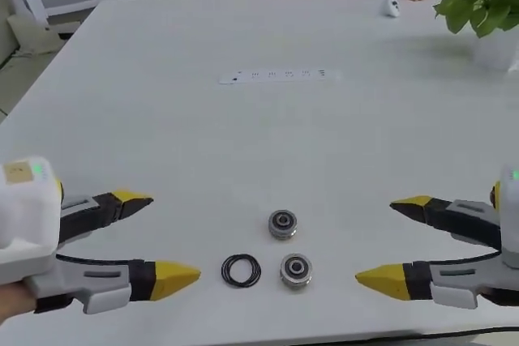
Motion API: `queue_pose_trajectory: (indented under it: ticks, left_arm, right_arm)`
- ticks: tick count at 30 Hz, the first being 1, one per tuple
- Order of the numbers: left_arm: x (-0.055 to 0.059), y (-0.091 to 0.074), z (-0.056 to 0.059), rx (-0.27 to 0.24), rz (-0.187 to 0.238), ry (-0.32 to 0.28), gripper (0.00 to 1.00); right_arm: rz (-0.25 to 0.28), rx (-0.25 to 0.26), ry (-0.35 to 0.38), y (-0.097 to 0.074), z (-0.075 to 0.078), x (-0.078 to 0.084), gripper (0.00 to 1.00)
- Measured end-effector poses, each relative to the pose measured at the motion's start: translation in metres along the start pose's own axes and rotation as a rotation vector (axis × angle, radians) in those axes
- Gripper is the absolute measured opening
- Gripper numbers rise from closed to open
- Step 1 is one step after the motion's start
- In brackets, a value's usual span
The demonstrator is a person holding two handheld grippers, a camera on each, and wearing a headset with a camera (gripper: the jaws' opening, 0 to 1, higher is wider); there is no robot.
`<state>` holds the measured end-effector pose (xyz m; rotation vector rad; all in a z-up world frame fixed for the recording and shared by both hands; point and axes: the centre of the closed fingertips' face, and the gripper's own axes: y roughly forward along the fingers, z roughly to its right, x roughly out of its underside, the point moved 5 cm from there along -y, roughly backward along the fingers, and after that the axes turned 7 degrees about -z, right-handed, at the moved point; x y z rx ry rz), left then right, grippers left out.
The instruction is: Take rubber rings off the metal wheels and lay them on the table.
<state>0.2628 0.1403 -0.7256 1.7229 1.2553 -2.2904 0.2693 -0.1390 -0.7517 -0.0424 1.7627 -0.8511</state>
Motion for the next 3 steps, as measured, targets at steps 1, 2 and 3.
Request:
queue_pose_trajectory:
  ticks: [1, 2, 3]
  left_arm:
    - [0.0001, -0.0004, 0.0002, 0.0, 0.001, -0.002, 0.75]
    - [0.0001, -0.0009, 0.0004, -0.002, 0.002, -0.002, 0.75]
    - [0.0001, -0.0011, 0.0004, -0.002, 0.002, -0.002, 0.75]
  right_arm:
    - [-0.005, 0.0, -0.005, -0.0003, -0.0006, 0.0006, 0.79]
    - [-0.011, 0.002, -0.014, -0.0007, -0.0014, 0.0016, 0.79]
    - [-0.017, 0.001, -0.021, -0.0009, -0.0016, 0.003, 0.8]
